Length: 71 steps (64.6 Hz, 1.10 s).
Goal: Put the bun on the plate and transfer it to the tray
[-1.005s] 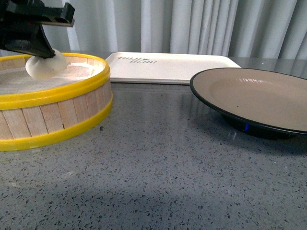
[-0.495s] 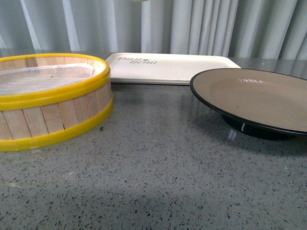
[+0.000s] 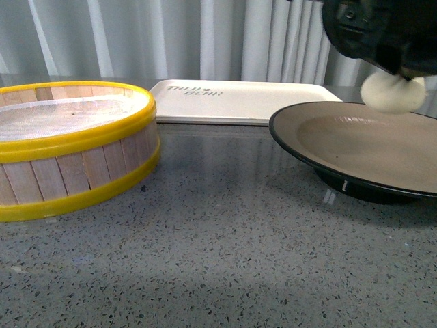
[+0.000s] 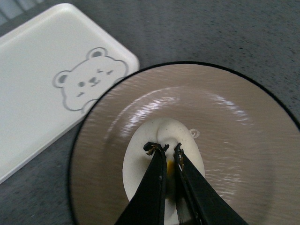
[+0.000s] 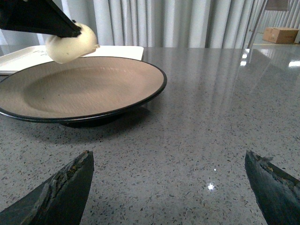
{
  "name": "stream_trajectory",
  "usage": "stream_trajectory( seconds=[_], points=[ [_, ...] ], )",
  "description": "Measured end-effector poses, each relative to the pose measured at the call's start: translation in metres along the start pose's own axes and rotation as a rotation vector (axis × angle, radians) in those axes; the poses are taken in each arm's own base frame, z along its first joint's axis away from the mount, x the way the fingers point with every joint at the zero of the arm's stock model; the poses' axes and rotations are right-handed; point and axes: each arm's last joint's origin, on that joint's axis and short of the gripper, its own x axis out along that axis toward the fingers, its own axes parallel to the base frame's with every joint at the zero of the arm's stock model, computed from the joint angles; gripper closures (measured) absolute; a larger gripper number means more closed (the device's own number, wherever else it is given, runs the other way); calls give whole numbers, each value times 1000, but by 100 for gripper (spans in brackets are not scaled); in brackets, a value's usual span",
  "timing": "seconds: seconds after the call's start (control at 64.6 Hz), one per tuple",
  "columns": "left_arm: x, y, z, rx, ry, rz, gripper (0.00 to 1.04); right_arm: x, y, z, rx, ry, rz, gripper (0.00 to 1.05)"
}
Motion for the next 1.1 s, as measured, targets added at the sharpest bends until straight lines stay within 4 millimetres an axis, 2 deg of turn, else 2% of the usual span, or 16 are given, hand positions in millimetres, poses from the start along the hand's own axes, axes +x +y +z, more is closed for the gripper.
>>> stream_trajectory(
  seconds=[0.247, 0.495, 0.696, 1.098],
  points=[
    [9, -21, 3, 69, -17, -15, 101, 0, 0, 0, 0, 0, 0, 8],
    [37, -30, -9, 161, 31, 26, 101, 0, 0, 0, 0, 0, 0, 8],
    [51, -27, -15, 202, 68, 39, 101, 0, 0, 0, 0, 0, 0, 8],
    [52, -12, -18, 228, 100, 66, 101, 0, 0, 0, 0, 0, 0, 8]
  ],
)
